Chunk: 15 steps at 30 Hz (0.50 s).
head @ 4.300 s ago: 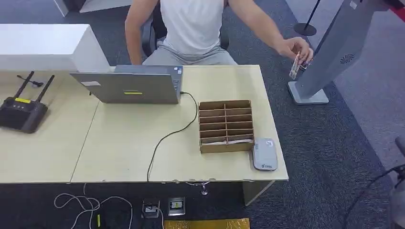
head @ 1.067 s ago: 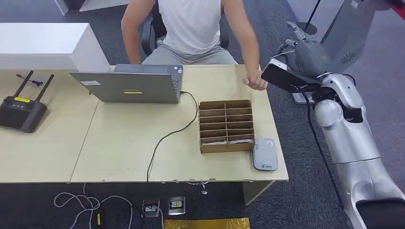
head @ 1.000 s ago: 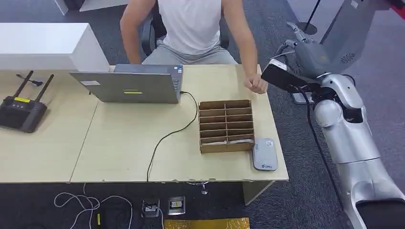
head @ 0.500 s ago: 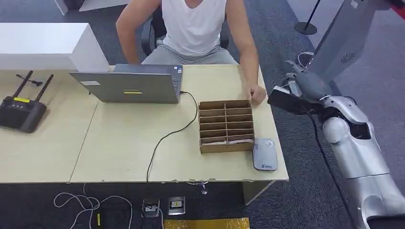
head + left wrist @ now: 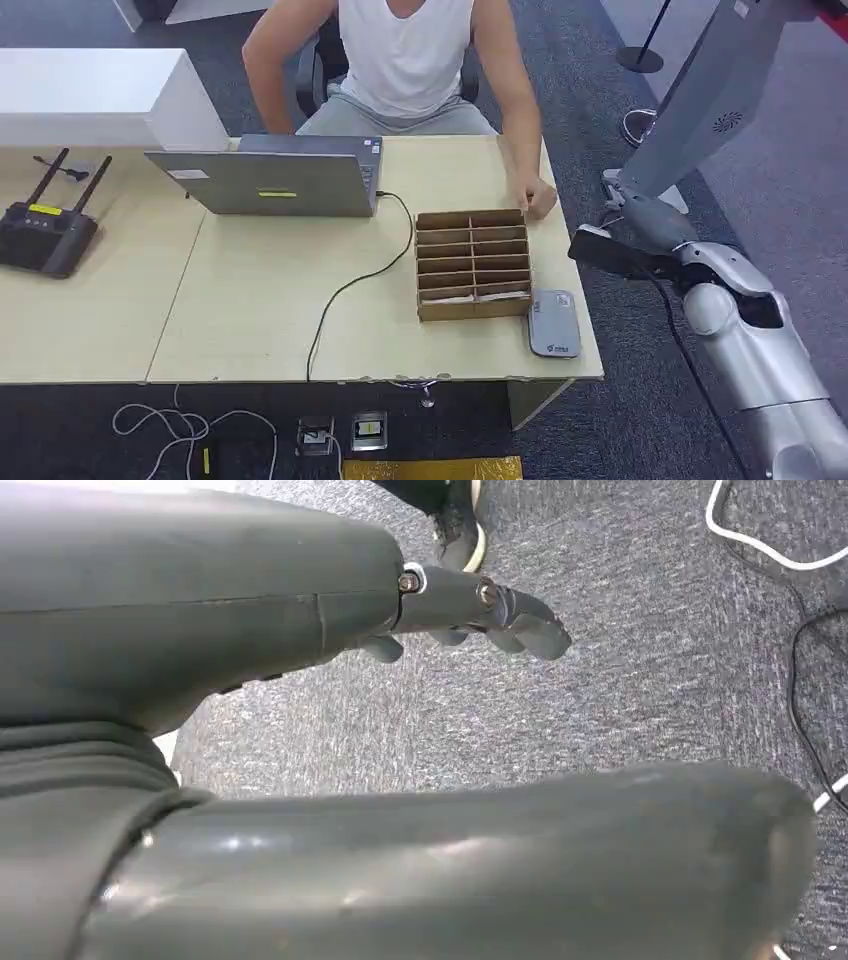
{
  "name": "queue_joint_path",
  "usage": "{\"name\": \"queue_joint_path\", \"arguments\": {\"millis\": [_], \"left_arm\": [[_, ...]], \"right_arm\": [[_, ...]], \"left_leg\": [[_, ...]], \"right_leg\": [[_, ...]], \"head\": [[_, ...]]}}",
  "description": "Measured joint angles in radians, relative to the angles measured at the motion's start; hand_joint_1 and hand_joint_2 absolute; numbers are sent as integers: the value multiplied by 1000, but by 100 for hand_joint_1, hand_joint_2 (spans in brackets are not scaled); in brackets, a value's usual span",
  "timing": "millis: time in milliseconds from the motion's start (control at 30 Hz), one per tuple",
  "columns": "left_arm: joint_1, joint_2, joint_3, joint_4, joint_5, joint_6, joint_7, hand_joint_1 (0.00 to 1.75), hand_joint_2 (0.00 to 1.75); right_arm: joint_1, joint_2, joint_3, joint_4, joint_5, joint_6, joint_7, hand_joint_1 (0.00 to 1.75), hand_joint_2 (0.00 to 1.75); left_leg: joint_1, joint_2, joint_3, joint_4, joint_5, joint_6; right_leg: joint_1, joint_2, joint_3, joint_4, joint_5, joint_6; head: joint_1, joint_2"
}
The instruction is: Pass the card to the sensor for recognition and then transmit it.
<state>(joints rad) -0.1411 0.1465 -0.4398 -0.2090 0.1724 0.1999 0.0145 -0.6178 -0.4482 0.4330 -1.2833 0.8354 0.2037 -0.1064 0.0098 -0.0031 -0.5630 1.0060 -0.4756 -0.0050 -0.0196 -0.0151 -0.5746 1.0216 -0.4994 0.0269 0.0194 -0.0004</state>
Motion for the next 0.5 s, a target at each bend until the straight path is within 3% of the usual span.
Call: {"name": "queue_joint_path", "arguments": {"millis": [500], "left_arm": [[-8,0,-8,0,-6,-12,5,0,0]], "right_arm": [[51,21,45,4,5,-19,11,175,175]], "left_leg": [[0,0,-1,0,0,0]], "right_leg": [[0,0,0,0,0,0]], "head": [[0,0]]}}
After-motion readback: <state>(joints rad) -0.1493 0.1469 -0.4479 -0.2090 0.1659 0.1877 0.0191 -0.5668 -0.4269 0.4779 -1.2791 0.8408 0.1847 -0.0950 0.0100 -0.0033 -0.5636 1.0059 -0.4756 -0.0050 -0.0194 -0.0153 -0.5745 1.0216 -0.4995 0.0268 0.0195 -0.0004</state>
